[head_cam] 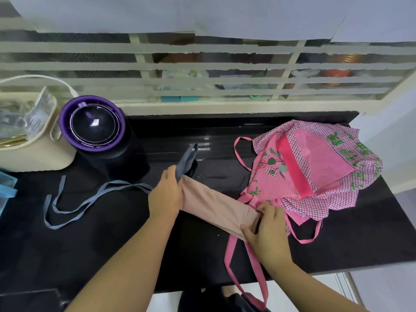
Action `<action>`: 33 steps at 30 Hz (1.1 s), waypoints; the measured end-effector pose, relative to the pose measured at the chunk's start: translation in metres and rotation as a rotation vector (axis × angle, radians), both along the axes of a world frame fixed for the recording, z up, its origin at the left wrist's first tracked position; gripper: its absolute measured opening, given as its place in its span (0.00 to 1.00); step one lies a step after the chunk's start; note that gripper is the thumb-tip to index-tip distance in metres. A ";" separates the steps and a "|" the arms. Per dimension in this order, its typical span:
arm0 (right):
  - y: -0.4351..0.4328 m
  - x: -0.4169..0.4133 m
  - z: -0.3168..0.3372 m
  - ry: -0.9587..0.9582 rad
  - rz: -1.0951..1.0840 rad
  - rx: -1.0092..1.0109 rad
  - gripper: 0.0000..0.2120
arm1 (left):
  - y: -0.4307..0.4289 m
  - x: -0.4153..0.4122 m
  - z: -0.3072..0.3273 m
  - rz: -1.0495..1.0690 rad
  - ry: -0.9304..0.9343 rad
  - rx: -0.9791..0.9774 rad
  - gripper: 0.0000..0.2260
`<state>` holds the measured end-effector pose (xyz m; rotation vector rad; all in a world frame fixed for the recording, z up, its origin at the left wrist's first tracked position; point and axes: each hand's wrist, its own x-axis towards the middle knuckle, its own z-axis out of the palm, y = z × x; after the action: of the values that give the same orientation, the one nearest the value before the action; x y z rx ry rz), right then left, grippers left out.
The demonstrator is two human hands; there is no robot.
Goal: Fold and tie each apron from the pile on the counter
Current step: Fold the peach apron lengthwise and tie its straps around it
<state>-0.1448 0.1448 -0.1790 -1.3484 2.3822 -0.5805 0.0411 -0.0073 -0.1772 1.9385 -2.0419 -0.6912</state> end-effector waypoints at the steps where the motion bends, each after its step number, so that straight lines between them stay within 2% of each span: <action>1: 0.000 -0.001 -0.001 0.148 0.111 -0.029 0.29 | -0.001 -0.001 0.001 0.025 0.034 0.022 0.20; 3: -0.005 -0.002 -0.003 0.383 0.360 -0.124 0.31 | -0.002 -0.003 0.002 0.083 0.082 0.030 0.28; 6: -0.010 0.001 -0.014 0.516 0.703 -0.201 0.25 | 0.001 -0.001 0.006 0.163 0.024 -0.150 0.34; 8: -0.011 0.002 -0.021 0.540 0.761 -0.159 0.26 | 0.010 0.002 0.004 0.091 -0.015 -0.386 0.29; 10: -0.011 0.001 -0.023 0.523 0.771 -0.122 0.27 | 0.022 0.002 -0.001 -0.232 0.045 -0.494 0.19; 12: -0.013 -0.001 -0.020 0.492 0.792 -0.088 0.27 | 0.031 -0.003 -0.007 -0.637 0.077 -0.342 0.17; 13: -0.014 -0.002 -0.020 0.484 0.806 -0.084 0.28 | 0.034 -0.005 -0.009 -0.763 0.035 -0.220 0.18; 16: -0.014 -0.005 -0.018 0.452 0.870 -0.067 0.29 | 0.033 -0.009 -0.018 -0.862 -0.184 -0.059 0.23; 17: -0.016 -0.007 -0.015 0.410 0.892 -0.065 0.30 | 0.032 -0.009 -0.019 -0.874 -0.223 -0.052 0.24; 19: -0.026 -0.008 -0.007 0.171 0.828 -0.039 0.31 | 0.030 -0.007 -0.021 -0.884 -0.235 -0.056 0.25; 22: -0.059 -0.003 0.011 -0.241 0.502 0.085 0.27 | 0.030 -0.004 -0.025 -0.879 -0.207 -0.077 0.24; 24: -0.085 -0.003 0.014 -0.313 0.418 0.270 0.26 | 0.031 -0.005 -0.024 -0.840 -0.152 -0.043 0.24; 26: -0.109 0.000 0.018 -0.323 0.443 0.425 0.19 | 0.030 -0.004 -0.021 -0.805 -0.078 -0.007 0.27; 29: -0.125 0.005 0.026 -0.352 0.541 0.606 0.14 | 0.030 -0.005 -0.024 -0.739 -0.011 -0.191 0.30; 31: -0.127 0.008 0.028 -0.368 0.583 0.633 0.11 | 0.028 -0.002 -0.024 -0.603 0.075 -0.098 0.32; 33: -0.122 0.006 0.031 -0.454 0.564 0.610 0.07 | 0.030 0.006 -0.023 -0.507 0.104 -0.146 0.37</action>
<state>-0.1383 0.0229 -0.1481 -1.3264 1.5283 0.0169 0.0467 0.0222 -0.2000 1.2810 -2.4573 -0.6990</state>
